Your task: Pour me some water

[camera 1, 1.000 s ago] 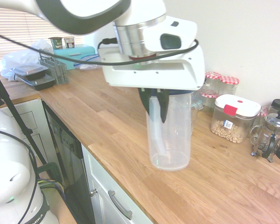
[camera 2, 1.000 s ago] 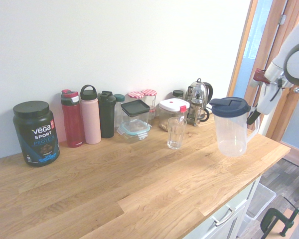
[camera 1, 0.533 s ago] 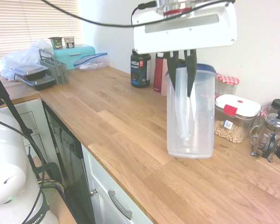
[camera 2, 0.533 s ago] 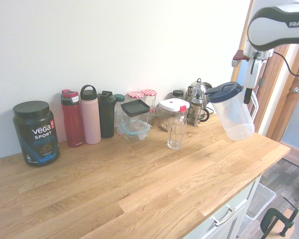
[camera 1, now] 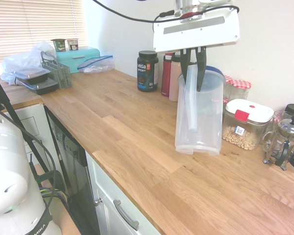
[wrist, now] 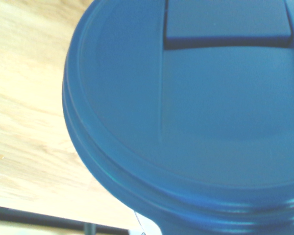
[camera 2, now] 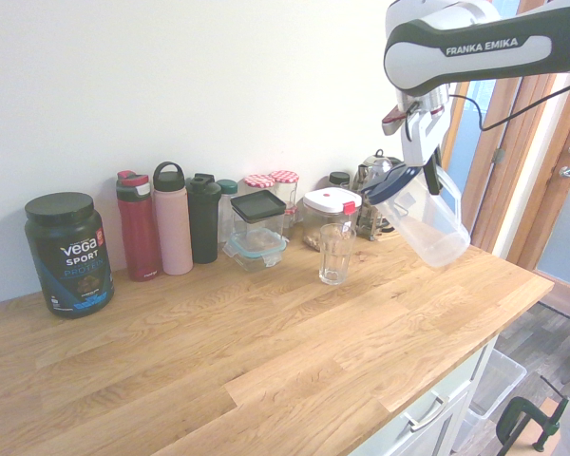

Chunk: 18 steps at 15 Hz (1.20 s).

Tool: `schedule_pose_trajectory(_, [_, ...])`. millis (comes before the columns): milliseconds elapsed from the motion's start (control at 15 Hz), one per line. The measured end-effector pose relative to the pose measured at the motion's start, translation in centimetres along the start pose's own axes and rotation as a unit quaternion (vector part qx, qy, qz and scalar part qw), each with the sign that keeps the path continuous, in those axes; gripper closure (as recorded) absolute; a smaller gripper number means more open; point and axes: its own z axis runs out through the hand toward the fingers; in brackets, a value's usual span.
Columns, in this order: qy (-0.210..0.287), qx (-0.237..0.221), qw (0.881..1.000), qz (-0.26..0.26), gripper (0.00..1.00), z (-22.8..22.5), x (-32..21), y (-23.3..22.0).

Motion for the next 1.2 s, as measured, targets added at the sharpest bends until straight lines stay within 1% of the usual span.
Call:
schedule_pose_trajectory(133, [-0.023,-0.014,1.0,0.002,1.0,0.8,1.5,-2.2])
schedule_pose_trajectory(333, [-0.044,-0.031,0.999,0.004,1.0,1.0,2.7,-4.5])
schedule_pose_trajectory(667, [-0.062,-0.046,0.997,0.008,1.0,1.9,4.2,-7.1])
schedule_pose_trajectory(933, [-0.066,-0.051,0.996,0.007,1.0,1.7,4.1,-7.8])
schedule_pose_trajectory(1067, [-0.064,-0.044,0.997,0.007,1.0,1.3,3.8,-7.8])
schedule_pose_trajectory(1200, [-0.049,-0.027,0.998,0.011,1.0,0.6,2.8,-6.3])
